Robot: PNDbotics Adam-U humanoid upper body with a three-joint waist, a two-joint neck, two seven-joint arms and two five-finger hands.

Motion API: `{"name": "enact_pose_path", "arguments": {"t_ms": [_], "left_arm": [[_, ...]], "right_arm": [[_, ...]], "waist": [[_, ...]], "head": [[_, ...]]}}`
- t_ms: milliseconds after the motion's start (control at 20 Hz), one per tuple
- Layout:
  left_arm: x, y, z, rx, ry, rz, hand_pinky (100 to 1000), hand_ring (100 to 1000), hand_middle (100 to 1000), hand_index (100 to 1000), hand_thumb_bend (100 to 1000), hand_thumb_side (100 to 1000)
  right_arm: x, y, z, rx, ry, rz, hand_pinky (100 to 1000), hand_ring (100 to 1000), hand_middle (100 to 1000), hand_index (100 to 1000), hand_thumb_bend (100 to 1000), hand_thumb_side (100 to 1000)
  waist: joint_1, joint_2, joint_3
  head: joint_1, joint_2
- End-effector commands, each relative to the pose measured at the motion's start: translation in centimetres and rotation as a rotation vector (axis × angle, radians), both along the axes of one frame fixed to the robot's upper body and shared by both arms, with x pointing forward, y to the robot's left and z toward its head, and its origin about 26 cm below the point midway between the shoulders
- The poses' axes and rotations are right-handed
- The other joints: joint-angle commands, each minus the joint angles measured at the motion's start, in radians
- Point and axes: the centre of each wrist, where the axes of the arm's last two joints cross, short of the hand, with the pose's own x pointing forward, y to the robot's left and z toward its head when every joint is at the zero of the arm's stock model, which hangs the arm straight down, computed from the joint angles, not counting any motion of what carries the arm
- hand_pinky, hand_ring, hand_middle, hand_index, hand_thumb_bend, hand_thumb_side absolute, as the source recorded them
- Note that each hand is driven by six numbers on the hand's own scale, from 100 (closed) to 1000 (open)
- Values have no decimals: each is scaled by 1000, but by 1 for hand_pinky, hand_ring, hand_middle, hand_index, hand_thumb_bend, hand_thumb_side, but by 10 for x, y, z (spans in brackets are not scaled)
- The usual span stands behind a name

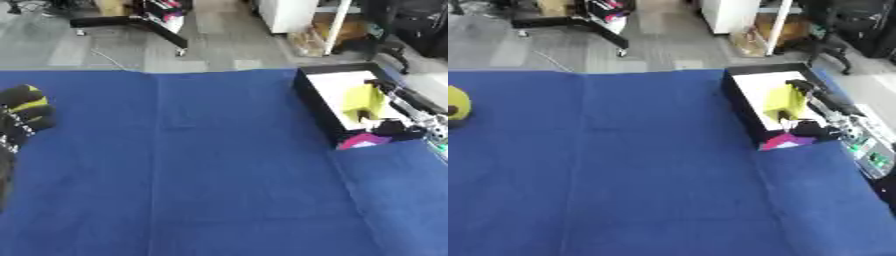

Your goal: Pick up the objects with one hand, pass them to the other hand, and then place them into the box on the other side of the table.

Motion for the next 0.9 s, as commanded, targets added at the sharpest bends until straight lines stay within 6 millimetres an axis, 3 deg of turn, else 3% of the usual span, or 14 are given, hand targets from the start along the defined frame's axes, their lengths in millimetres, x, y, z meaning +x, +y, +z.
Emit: {"name": "enact_pose_path", "arguments": {"t_ms": [50, 200, 500, 600, 700, 900], "left_arm": [[-1, 0, 8, -2, -32, -5, 754, 745, 751, 835, 529, 727], [-1, 0, 8, -2, -32, -5, 754, 745, 751, 835, 529, 727], [-1, 1, 8, -1, -32, -2, 754, 746, 751, 835, 529, 727], [-1, 1, 8, -2, -32, -1, 754, 746, 751, 835, 528, 727], [-1, 1, 8, -2, -32, 0, 755, 746, 751, 835, 528, 727], [-1, 1, 8, -2, -33, 0, 755, 746, 751, 835, 528, 727]], "right_arm": [[-2, -8, 22, -57, -45, -1, 1000, 1000, 1000, 1000, 100, 427], [-2, -8, 25, -67, -59, -2, 1000, 1000, 1000, 1000, 100, 462], [-3, -7, 29, -54, -93, -15, 1000, 1000, 1000, 1000, 100, 679], [-3, -7, 30, -38, -111, -25, 1000, 1000, 1000, 1000, 100, 796], [-3, -7, 31, -6, -134, -41, 995, 1000, 997, 1000, 100, 984], [-3, -7, 31, 53, -149, -72, 979, 1000, 1000, 1000, 100, 1000]], "waist": [[-2, -8, 0], [-3, -9, -1], [-3, -9, 0], [-3, -9, 0], [-4, -10, -1], [-5, -10, -1]], "head": [[-1, -12], [-1, -11], [-2, -11], [-1, -10], [-1, -10], [-2, -10]]}}
